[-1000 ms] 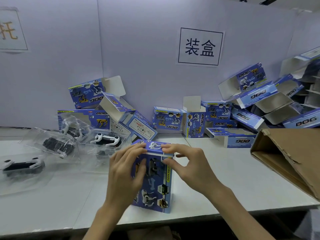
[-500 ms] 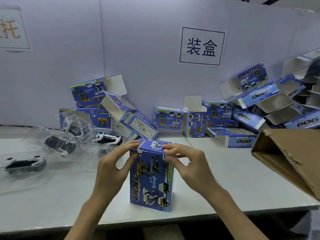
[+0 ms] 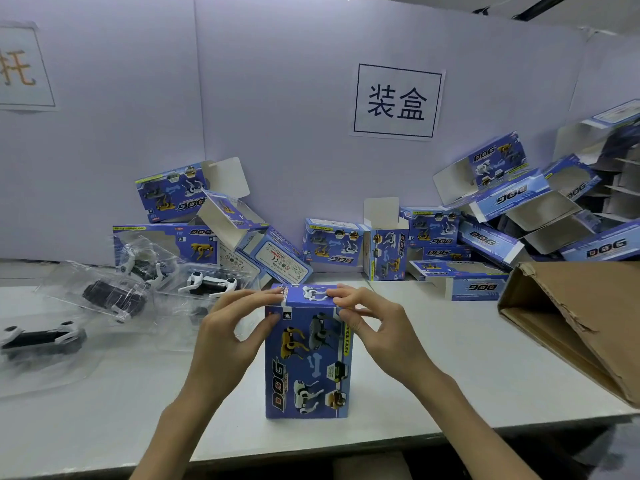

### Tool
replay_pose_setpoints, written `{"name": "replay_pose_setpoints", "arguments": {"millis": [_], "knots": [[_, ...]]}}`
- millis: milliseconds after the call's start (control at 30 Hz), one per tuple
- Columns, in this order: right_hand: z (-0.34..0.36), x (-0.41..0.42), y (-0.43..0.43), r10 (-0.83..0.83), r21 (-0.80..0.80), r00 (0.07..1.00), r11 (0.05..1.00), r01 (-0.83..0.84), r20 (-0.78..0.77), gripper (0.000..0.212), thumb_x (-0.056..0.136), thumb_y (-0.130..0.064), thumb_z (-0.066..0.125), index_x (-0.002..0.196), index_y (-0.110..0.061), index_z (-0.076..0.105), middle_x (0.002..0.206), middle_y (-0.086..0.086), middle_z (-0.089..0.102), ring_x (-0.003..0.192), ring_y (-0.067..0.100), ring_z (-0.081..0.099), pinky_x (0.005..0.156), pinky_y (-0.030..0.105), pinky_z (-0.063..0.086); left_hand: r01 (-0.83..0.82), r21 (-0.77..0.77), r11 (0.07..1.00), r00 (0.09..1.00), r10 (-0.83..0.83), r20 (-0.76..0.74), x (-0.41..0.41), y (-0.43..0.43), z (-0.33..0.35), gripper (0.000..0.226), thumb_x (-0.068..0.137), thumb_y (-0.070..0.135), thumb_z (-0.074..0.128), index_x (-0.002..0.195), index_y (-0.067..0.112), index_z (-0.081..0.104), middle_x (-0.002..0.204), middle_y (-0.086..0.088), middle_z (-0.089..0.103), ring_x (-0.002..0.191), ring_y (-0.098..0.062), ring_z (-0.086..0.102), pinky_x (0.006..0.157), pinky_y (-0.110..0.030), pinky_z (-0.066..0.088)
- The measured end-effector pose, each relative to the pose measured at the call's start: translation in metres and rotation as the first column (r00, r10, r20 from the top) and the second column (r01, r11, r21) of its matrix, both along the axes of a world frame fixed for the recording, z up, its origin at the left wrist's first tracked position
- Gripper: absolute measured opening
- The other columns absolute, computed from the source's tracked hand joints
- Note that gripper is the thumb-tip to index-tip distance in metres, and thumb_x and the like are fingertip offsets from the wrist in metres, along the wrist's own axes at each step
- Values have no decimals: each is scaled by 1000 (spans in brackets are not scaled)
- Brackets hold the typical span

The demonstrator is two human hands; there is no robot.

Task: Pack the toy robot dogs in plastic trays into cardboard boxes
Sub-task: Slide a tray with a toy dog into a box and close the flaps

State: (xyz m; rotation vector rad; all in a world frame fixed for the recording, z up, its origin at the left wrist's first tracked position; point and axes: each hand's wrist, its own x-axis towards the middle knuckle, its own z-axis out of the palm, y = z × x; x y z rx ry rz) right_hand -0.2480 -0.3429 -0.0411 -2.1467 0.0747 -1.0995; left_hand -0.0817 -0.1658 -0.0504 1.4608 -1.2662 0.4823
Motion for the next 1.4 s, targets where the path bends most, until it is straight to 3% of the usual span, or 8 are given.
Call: {"name": "replay_pose_setpoints", "arguments": {"millis": [133, 267, 400, 800, 1000, 1167, 1300, 1400], "knots": [[1, 3, -15, -129, -88, 991, 988, 124, -45, 14, 98, -11, 61, 102, -23, 66, 123, -28, 65, 129, -14, 45, 101, 5, 35, -25, -19, 1000, 996, 26, 88, -10, -7, -4, 39, 81, 17, 73, 118, 31, 66, 109, 24, 64, 104, 2, 55, 83, -10, 46], [0, 8, -15, -217, -260, 976, 941, 216, 27, 26, 95, -10, 61, 112, -28, 69, 125, -33, 57, 130, -14, 41, 104, 5, 29, -51, -68, 996, 998, 54, 41, -15, -12, -11, 35, 81, 24, 70, 116, 32, 68, 97, 31, 60, 88, -1, 57, 75, -5, 42], [-9, 14, -9, -141, -134, 988, 980, 149, 69, 25, 92, -12, 68, 115, -23, 72, 124, -17, 67, 125, 0, 54, 104, 29, 47, -50, -75, 996, 997, 54, 57, -15, -13, -13, 34, 83, 25, 69, 117, 30, 68, 105, 41, 56, 84, -4, 56, 71, -7, 43], [-1, 17, 2, -255, -215, 961, 938, 273, 105, 18, 87, -9, 72, 101, -20, 74, 111, -17, 70, 109, 9, 63, 98, 41, 47, -31, -76, 997, 998, 36, 57, -11, -15, -14, 33, 83, 25, 70, 115, 35, 65, 105, 43, 58, 86, -5, 56, 68, -13, 48], [6, 25, 27, -186, -378, 981, 905, 193, 55, 30, 90, -24, 66, 120, -27, 69, 121, -14, 69, 117, 4, 57, 105, 24, 36, 25, -108, 994, 999, -28, -27, -15, -14, -13, 47, 83, 16, 76, 122, 32, 54, 109, 26, 68, 87, 3, 64, 69, -17, 51], [-6, 38, 36, -194, -279, 968, 932, 233, 160, 23, 89, -14, 70, 110, -23, 74, 112, -12, 72, 111, 3, 60, 103, 26, 39, 36, -95, 995, 998, -40, -40, -14, -15, -13, 48, 82, 8, 78, 119, 25, 52, 113, 37, 62, 84, 9, 62, 68, -13, 50], [-7, 41, 38, -210, -265, 962, 931, 251, 175, 18, 89, -18, 67, 104, -22, 75, 107, -12, 73, 108, 1, 59, 101, 15, 33, 42, -102, 994, 999, -45, -30, -16, -15, -13, 46, 83, 5, 77, 116, 27, 53, 112, 22, 67, 89, 11, 62, 66, -19, 51], [-8, 41, 39, -200, -261, 966, 936, 238, 165, 16, 89, -16, 68, 102, -21, 75, 107, -11, 72, 108, 4, 59, 101, 20, 35, 40, -93, 995, 999, -42, -21, -16, -14, -14, 47, 84, 5, 76, 114, 33, 54, 113, 18, 67, 96, 6, 64, 65, -26, 52]]}}
